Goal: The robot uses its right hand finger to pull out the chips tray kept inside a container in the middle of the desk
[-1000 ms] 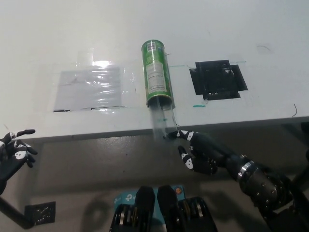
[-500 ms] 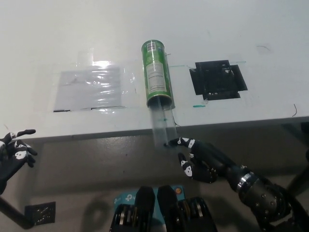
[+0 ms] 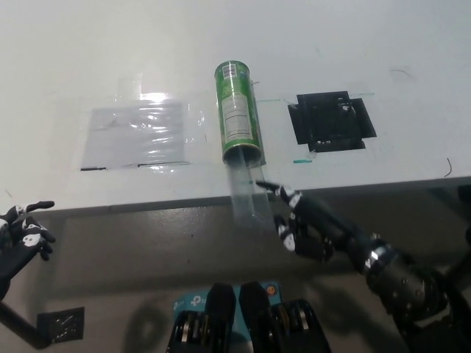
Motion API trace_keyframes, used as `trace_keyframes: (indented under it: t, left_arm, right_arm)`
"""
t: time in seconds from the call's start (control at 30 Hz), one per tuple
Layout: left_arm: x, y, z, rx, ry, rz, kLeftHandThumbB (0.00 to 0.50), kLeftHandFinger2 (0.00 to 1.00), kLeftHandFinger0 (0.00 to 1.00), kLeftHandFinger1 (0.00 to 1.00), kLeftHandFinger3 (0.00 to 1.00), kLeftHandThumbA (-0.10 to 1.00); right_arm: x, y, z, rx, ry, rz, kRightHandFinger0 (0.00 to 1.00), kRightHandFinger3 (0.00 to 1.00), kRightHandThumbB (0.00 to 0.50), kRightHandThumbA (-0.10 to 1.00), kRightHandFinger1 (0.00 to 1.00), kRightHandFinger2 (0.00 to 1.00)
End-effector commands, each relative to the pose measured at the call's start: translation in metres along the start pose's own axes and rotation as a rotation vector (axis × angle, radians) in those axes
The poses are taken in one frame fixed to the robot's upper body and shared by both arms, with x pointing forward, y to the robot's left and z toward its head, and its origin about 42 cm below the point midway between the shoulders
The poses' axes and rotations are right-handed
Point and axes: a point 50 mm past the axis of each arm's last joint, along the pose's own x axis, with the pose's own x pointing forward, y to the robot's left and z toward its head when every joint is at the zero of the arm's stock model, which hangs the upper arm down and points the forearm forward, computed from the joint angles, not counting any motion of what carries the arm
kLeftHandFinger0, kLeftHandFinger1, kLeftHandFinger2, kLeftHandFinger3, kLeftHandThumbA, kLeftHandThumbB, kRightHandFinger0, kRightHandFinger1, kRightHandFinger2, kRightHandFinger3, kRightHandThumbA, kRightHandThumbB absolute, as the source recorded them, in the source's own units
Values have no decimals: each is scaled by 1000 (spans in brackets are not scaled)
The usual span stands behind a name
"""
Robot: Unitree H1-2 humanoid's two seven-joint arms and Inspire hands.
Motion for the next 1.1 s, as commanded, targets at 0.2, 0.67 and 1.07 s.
trace_keyframes:
  t: [0.2, 0.67, 1.07]
  left_arm:
    - [-2, 8, 12, 25, -53, 1, 88, 326, 291, 291, 632, -100]
    - [-4, 9, 6, 23, -31, 12, 99, 308, 295, 287, 614, -100]
    - [-4, 6, 4, 33, -25, 10, 95, 343, 316, 310, 627, -100]
  right_arm:
    - [-4, -59, 42, -67, -113, -35, 200, 1000, 234, -100, 149, 1000]
    - [-78, -110, 35, 16, -66, -264, 394, 1000, 265, -100, 120, 1000]
    - [-126, -77, -32, 230, 132, -543, 684, 1000, 228, -100, 159, 947]
